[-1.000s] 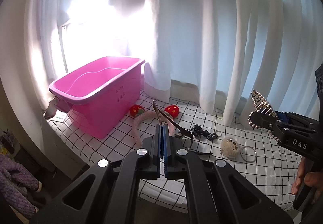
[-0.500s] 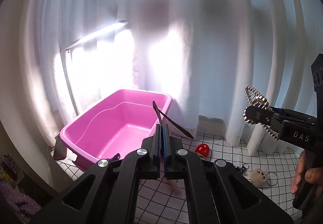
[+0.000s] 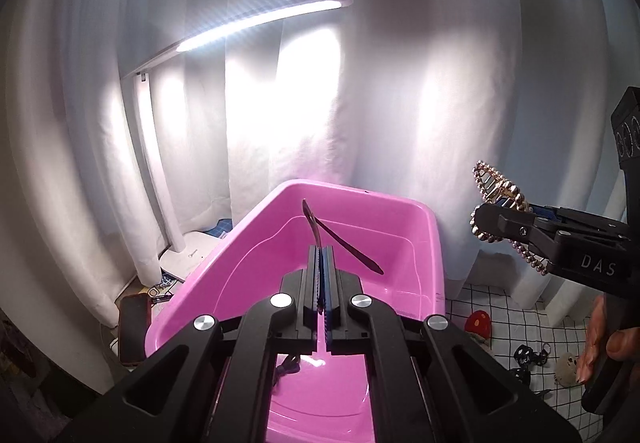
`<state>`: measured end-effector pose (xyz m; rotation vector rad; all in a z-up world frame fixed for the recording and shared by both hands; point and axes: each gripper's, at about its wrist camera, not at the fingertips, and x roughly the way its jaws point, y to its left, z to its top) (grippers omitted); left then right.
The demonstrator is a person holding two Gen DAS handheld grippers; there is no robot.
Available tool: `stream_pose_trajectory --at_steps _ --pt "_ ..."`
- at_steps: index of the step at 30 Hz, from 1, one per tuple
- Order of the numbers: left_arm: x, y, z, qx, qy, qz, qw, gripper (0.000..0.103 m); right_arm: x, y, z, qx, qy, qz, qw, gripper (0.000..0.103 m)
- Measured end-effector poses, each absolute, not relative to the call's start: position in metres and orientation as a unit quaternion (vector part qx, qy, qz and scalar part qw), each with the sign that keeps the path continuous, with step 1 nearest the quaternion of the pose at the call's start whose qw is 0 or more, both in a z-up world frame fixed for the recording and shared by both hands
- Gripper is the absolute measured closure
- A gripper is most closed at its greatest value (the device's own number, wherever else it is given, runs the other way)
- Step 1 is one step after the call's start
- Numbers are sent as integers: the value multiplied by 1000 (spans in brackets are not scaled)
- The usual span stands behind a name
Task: Organize jewelry
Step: 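Lift and carry the hair clip and pearl claw over the pink tub, then open both tools to drop the clip and pearl claw into the tub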
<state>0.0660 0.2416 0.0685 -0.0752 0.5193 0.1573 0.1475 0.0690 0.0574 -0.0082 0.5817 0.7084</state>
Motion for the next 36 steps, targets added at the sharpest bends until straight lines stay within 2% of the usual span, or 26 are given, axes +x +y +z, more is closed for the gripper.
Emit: stream_pose_trajectory --at_steps 9,21,34,36 --pt "99 269 40 -75 321 115 937 100 207 128 36 -28 342 390 854 61" --pt "137 297 -3 -142 431 134 881 100 251 184 -22 -91 478 385 784 61" --pt "151 307 -25 -147 490 152 846 100 270 203 -46 -118 521 355 767 61" --pt "151 307 -25 -141 494 159 843 91 271 203 -43 -114 519 358 768 53"
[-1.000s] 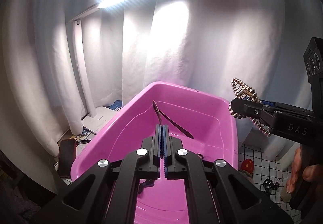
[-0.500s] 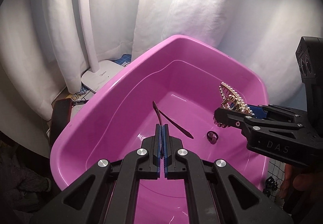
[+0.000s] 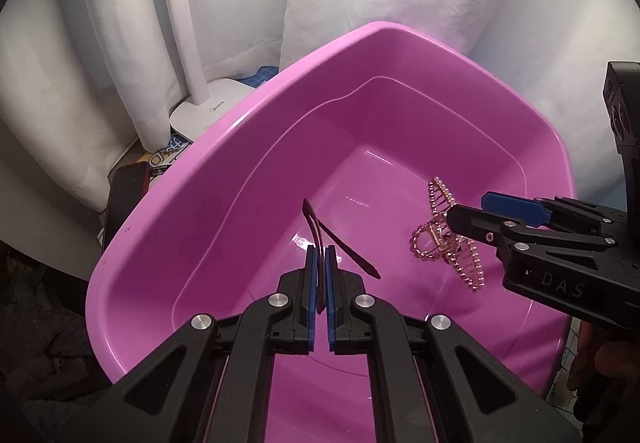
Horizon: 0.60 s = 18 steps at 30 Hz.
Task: Organize jewelry
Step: 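Open both tools to drop the clip and pearl claw into the tub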
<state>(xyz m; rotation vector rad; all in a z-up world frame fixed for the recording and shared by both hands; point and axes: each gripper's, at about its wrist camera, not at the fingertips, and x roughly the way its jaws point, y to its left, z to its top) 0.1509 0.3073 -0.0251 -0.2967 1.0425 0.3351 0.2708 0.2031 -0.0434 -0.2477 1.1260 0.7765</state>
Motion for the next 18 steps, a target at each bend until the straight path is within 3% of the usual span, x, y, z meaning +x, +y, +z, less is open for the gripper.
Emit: stream_pose_trajectory --at_steps 1,2,3,18 --pt "151 307 -25 -138 495 162 842 69 271 203 -42 -116 517 357 770 51" --pt "149 308 -24 -137 494 167 842 37 270 204 -40 -119 514 355 772 51" --pt "147 309 -22 -136 487 174 845 27 271 204 -40 -120 512 354 773 51" --pt "135 312 -12 -120 477 190 849 25 262 196 -35 -117 507 348 780 51"
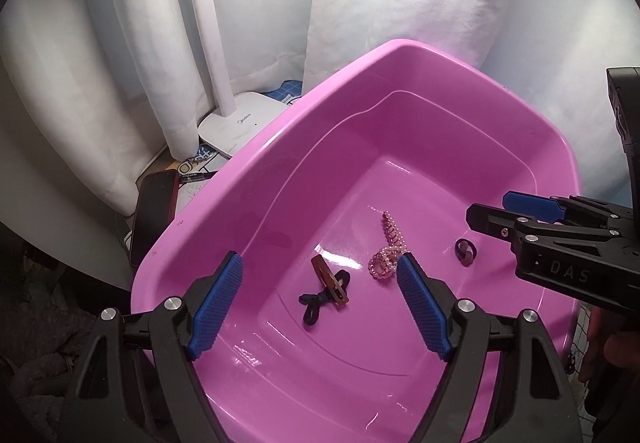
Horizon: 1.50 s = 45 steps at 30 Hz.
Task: Organize jewelry
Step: 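Open both tools to drop the clip and pearl claw into the tub, then withdraw both tools from the tub back over the table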
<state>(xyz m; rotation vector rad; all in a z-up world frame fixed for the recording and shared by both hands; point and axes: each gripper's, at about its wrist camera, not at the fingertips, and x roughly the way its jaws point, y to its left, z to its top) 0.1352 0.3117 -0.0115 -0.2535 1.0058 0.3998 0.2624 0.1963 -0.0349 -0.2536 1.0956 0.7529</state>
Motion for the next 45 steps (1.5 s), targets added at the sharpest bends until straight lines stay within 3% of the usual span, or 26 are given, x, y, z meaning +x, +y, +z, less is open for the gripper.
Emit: stream_pose_trajectory --at_steps 26,45 --pt "96 300 31 -110 432 184 876 25 214 159 9 -82 462 337 817 47" --pt "55 243 41 -63 428 99 896 25 129 74 29 -13 427 283 859 47"
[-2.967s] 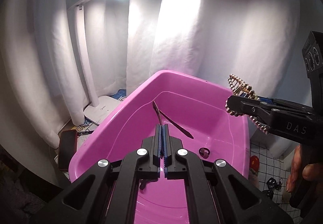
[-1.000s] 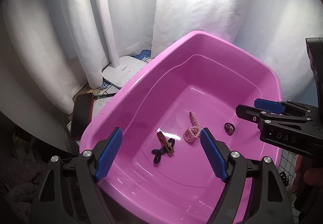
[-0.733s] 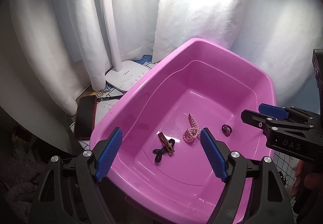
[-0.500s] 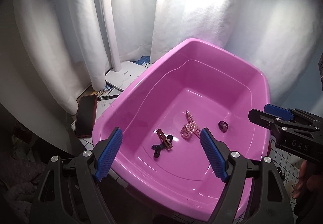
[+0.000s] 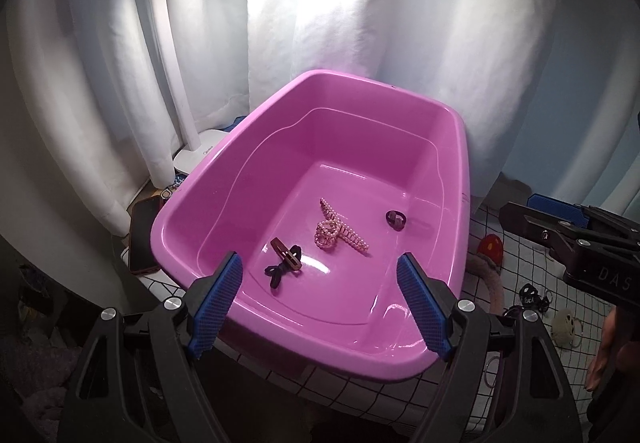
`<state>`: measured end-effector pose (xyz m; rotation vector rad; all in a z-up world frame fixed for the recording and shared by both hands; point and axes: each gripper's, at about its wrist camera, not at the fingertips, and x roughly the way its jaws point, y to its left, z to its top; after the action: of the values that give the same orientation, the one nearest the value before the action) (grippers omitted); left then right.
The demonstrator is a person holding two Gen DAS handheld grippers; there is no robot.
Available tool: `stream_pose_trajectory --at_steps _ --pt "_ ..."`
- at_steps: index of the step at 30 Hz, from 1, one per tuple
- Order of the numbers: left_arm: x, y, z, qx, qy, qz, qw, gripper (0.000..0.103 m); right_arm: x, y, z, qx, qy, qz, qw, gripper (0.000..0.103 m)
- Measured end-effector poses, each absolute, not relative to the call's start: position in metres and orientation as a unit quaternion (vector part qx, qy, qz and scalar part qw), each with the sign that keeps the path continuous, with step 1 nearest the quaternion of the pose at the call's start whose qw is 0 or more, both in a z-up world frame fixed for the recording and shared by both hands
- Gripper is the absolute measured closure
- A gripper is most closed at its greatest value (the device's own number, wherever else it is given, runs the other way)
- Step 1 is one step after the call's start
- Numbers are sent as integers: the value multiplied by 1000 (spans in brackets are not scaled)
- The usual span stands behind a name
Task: Organize jewelry
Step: 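Withdraw both tools from the tub back over the table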
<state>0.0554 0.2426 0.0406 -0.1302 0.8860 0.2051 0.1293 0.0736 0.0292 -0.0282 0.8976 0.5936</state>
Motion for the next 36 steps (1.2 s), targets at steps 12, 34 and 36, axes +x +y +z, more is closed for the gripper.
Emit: stream_pose_trajectory --at_steps 12,34,36 --pt "57 169 33 -4 422 -8 906 25 73 -26 -7 59 446 175 876 47" --pt "45 -7 -63 -21 438 -22 898 22 -5 -269 -91 105 453 47 884 44" --pt "41 -12 -76 -32 442 -2 896 22 -2 -279 -104 108 458 64 880 44"
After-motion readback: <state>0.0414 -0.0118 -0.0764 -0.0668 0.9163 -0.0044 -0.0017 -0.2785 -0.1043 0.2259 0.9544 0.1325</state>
